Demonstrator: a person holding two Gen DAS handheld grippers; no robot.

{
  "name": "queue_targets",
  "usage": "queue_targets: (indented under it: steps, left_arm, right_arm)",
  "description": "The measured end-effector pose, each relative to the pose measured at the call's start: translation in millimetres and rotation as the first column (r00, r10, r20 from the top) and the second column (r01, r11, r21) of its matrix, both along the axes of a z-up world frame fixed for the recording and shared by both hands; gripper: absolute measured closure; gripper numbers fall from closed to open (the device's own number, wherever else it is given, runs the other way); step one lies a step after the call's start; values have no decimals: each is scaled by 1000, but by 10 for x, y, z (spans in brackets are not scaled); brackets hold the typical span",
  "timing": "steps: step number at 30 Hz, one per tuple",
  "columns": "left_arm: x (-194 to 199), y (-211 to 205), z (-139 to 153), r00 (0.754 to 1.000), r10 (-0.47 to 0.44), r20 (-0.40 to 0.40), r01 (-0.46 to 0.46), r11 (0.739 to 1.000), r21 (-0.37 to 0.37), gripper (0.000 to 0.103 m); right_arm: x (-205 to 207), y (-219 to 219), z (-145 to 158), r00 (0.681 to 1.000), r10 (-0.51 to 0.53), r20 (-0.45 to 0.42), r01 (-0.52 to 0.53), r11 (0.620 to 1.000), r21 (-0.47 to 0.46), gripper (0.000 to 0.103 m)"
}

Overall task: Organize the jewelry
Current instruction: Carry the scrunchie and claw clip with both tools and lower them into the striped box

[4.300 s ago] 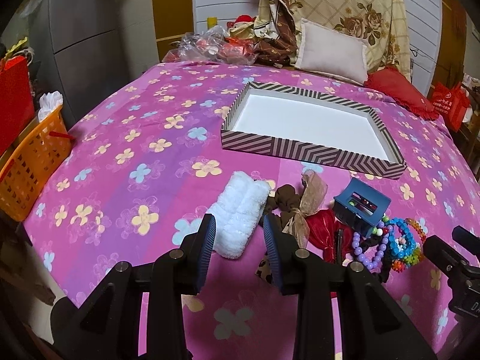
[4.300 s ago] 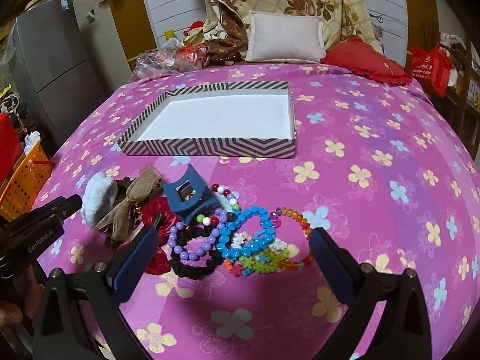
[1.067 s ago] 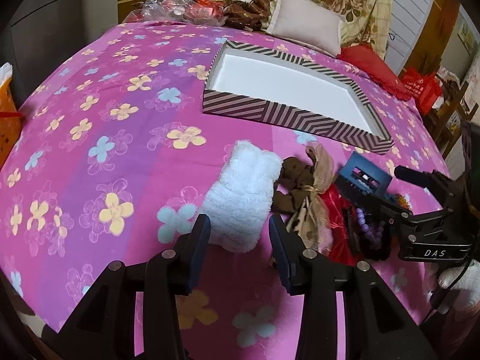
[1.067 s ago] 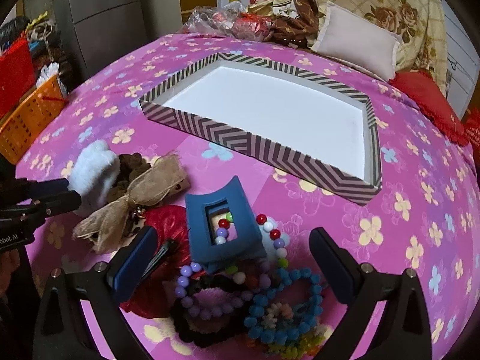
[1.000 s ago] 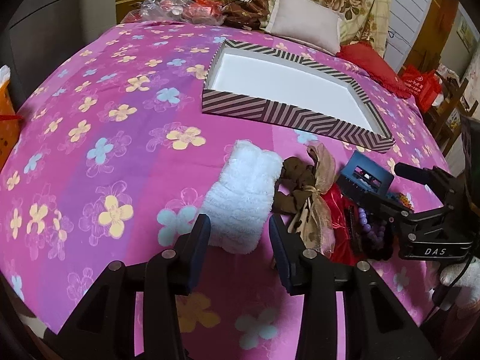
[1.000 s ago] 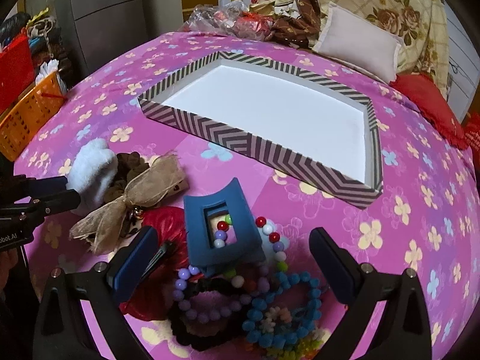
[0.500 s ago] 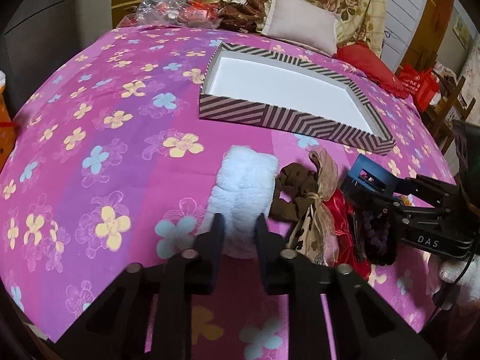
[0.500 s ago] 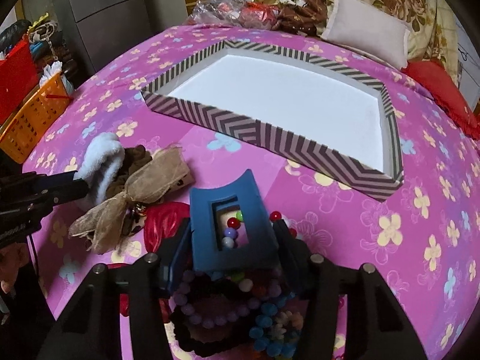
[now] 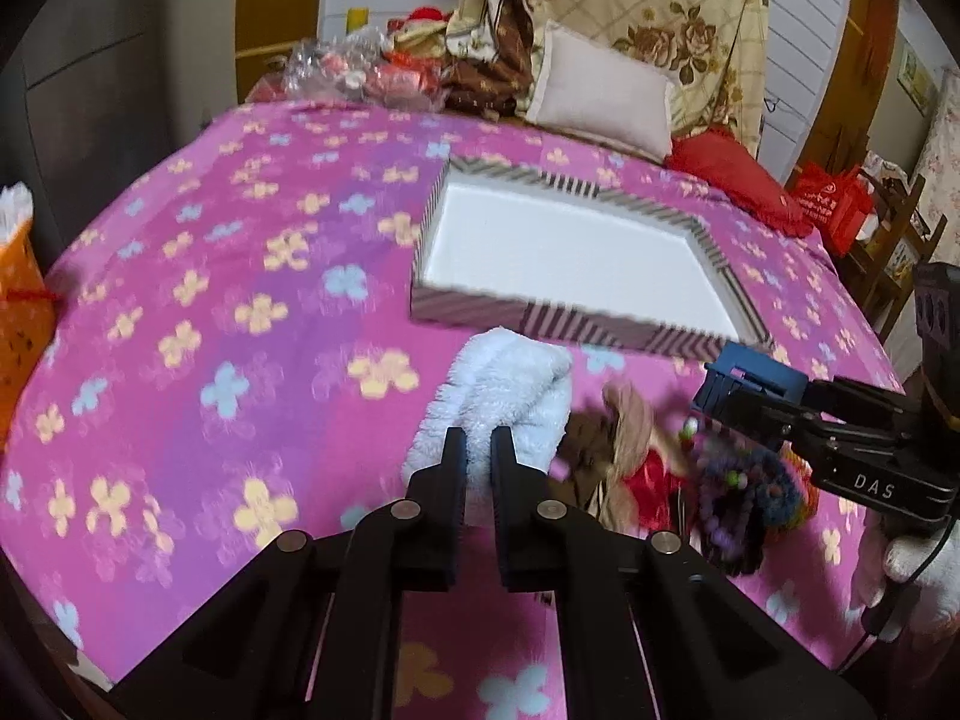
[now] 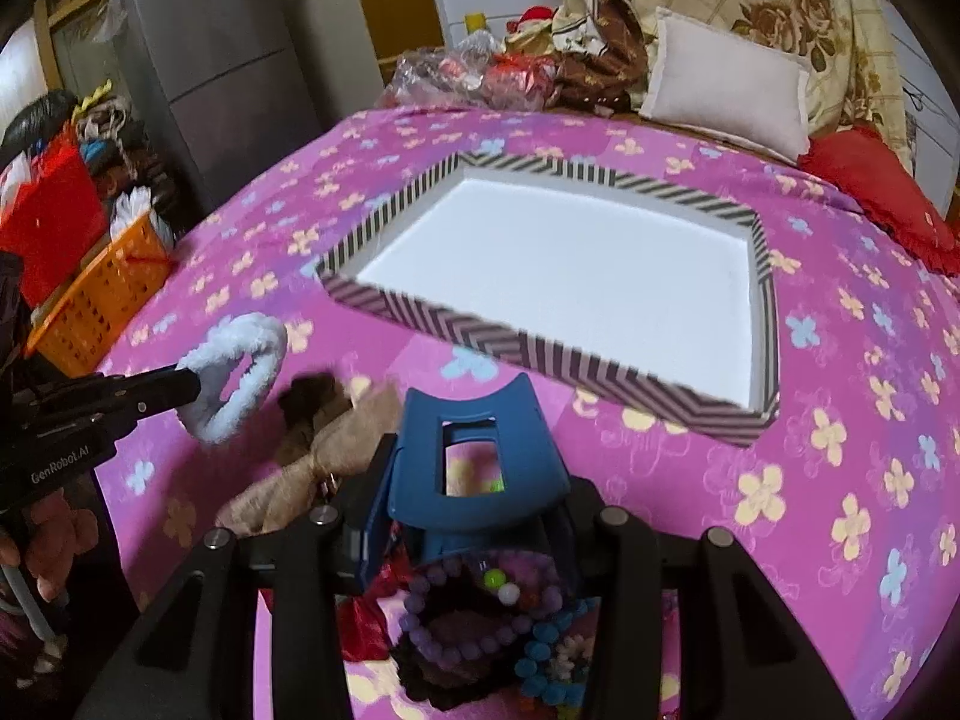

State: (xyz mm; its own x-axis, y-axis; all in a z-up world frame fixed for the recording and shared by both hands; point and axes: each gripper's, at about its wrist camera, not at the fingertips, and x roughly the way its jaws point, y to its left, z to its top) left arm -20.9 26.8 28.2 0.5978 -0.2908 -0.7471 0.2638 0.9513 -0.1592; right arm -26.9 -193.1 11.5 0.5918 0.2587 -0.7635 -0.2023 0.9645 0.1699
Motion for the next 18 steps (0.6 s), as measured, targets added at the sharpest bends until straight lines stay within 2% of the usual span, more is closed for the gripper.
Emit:
queue_targets:
  steps: [4,9,18]
  left_arm:
    - [200,-23,107,999,30,29,-30,1000,6,93]
    - [548,-67,170,998,60,21,-59,998,-28,93]
    - [1190,-247,66,996,93,-12,-93,996,-17,93]
  right_arm:
    - [142,29,115,999,-30,27,29,999,23,58]
    - [434,74,171,997,-67,26,64,995,81,58]
    - [1181,208,-10,989,-146,-32,149,982,116,58]
